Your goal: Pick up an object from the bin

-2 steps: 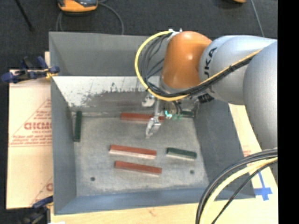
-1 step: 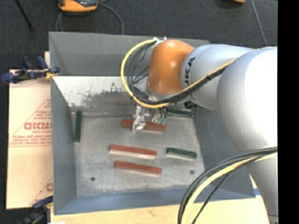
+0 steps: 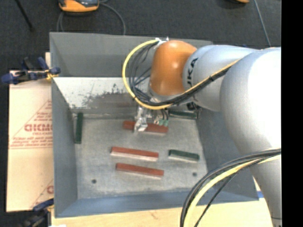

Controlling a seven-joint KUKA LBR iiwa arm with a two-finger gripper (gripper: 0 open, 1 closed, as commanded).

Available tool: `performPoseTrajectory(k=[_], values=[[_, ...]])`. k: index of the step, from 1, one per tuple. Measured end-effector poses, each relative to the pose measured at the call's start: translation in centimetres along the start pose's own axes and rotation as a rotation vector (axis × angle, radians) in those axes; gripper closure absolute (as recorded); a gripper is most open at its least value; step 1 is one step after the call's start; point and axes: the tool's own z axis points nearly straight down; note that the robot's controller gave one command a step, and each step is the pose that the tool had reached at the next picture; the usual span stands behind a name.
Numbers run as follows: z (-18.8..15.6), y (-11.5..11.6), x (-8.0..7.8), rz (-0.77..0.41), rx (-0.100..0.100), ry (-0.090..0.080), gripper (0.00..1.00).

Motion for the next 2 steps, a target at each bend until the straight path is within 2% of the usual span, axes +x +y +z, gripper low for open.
performPoseTrajectory(k=[1,2], values=[[-3.5,-1.5,0.5,0.014,0.002,0.005,1.0],[-6.5,-0.4,-0.3,0.061,0.003,-0.001,1.0]])
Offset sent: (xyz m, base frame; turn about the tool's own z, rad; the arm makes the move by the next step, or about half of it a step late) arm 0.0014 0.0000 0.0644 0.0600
